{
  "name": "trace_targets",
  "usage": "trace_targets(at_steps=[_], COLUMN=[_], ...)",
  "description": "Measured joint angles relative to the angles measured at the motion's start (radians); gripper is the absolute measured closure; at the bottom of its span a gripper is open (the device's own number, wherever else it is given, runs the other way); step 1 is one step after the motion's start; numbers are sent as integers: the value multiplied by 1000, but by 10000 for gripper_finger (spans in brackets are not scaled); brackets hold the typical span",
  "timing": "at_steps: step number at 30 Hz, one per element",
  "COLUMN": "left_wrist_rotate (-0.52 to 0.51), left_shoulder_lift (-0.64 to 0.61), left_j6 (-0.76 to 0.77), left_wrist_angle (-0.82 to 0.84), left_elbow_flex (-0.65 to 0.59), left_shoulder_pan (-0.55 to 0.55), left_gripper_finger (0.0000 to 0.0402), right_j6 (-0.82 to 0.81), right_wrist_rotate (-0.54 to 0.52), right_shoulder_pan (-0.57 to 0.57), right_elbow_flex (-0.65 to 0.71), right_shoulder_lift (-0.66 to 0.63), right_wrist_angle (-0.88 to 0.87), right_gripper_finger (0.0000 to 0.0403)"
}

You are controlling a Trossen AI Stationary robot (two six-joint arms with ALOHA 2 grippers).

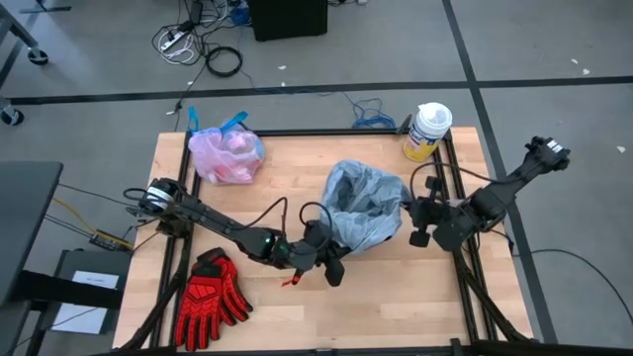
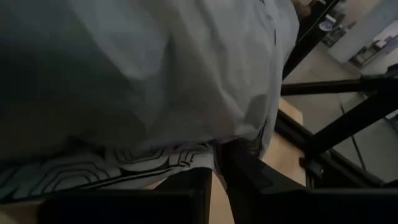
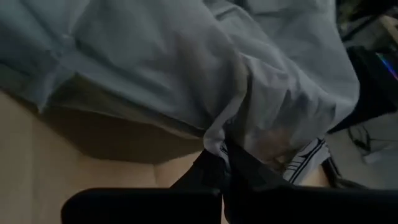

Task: Place trash/remove bag and relplace
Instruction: Put the gray trash bag into the trash bin

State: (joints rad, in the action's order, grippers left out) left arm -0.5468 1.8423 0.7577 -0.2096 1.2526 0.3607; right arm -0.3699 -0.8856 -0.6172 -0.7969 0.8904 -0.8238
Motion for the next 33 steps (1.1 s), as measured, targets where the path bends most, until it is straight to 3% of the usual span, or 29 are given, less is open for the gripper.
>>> trace_targets(at_steps=[6,10,18,24,33], left_wrist_rotate=[-3,-6,4,28,28], left_shoulder_lift=[0,0,0,0,0], left_j6=[-76,-102,-103,-133,-156], left_wrist_angle=[4,5,3,-27,-25], left_elbow_flex=[0,0,0,0,0], left_shoulder_pan=[0,-2,-1,-1,-3], left_gripper_finger=[357,357,357,357,357], right_j6=[-125,-190,-170,-93,-81], right_wrist_rotate=[-62,0,81,157,177], right_shoulder_pan=[9,13,-17,-29,-36], right_elbow_flex=[98,141,93,78,-32], right_shoulder_lift=[6,5,-43,-112,-221], right_wrist_angle=[5,0,3,35,6], right_gripper_finger=[403,403,395,349,262])
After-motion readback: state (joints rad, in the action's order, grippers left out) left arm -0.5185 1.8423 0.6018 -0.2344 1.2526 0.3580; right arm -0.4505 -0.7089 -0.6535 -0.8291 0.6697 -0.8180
